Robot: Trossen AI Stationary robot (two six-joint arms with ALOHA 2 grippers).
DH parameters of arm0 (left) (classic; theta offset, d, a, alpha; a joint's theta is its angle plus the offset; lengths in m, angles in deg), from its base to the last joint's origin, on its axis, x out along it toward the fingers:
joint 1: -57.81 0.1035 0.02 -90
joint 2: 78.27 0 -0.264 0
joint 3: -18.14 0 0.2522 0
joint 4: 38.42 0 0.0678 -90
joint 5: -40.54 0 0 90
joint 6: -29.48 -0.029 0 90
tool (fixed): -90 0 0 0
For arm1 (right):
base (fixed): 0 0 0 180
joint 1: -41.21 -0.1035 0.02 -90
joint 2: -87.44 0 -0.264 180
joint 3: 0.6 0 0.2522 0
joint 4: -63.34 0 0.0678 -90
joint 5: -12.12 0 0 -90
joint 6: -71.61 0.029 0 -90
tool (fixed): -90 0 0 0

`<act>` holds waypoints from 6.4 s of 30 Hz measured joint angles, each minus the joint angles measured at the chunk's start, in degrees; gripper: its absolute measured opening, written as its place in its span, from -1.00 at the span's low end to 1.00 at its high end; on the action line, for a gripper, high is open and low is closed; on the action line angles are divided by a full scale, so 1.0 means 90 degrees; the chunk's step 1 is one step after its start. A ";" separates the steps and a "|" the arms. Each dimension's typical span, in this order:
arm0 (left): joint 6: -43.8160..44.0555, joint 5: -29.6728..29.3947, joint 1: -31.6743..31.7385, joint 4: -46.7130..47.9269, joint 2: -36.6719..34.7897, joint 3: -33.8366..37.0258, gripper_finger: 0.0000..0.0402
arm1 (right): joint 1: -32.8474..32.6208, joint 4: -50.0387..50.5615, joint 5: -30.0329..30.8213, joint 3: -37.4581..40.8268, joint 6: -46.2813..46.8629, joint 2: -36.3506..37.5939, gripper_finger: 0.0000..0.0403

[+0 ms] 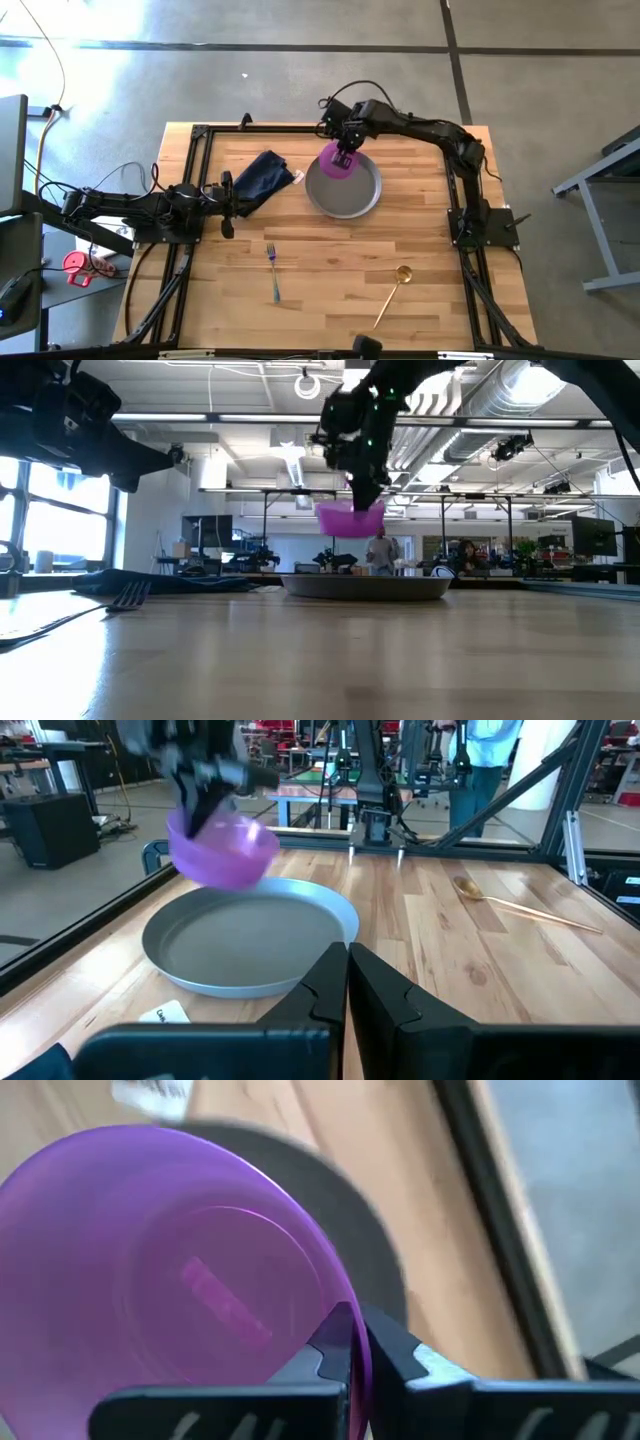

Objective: Set table place
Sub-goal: Put the purple bowl on the gray plate, then put the blue fork to the right of gray plate

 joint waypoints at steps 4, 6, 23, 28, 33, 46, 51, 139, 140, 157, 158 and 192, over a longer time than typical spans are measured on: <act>0.0001 0.0000 0.0001 0.0001 0.0000 0.0000 -0.99 | 0.0050 -0.0593 -0.0083 0.0733 0.0059 0.0000 -1.00; 0.0000 0.0000 0.0000 0.0001 0.0001 0.0000 -0.99 | 0.0056 -0.0843 -0.0247 0.1050 0.0116 0.0000 -1.00; 0.0001 0.0000 0.0000 0.0001 0.0001 0.0000 -0.99 | 0.0056 -0.1480 -0.0756 0.1832 0.0378 0.0000 -1.00; 0.0000 0.0000 0.0000 0.0001 -0.0001 0.0000 -0.99 | 0.0056 -0.1386 -0.0857 0.1832 0.0368 0.0000 -1.00; 0.0000 0.0000 0.0002 0.0001 0.0001 0.0000 -0.99 | 0.0040 -0.1251 -0.0893 0.1832 0.0321 0.0000 -1.00; -0.0002 0.0000 0.0000 0.0001 0.0001 0.0000 -0.99 | -0.0079 -0.1322 -0.0964 0.1832 0.0274 0.0000 -1.00; -0.0002 0.0000 0.0000 -0.0001 -0.0001 0.0000 -0.99 | -0.0100 -0.1566 -0.0961 0.2101 0.0256 0.0005 -1.00; -0.1643 -0.1674 0.0047 0.3888 0.6290 -0.6427 -0.99 | -0.1265 -0.1009 0.1091 0.4700 0.2870 0.4866 -0.68; -0.1653 -0.1622 0.0118 0.3960 0.6473 -0.6590 -0.98 | -0.1231 -0.0990 0.1086 0.4700 0.2777 0.4919 -0.68; -0.2272 0.0178 0.2814 0.4608 0.8920 -0.8670 -0.99 | 0.0094 -0.1437 0.1060 0.4857 0.1842 0.5579 -0.79; -0.2274 0.0226 0.2945 0.4642 0.9069 -0.8763 -0.99 | 0.0260 -0.1545 0.1042 0.4893 0.1792 0.5483 -0.86; 0.5060 -0.1116 -0.1720 0.8970 0.8487 -0.8981 -1.00 | 0.0636 -0.2695 -0.0531 0.5013 0.1277 0.5202 -1.00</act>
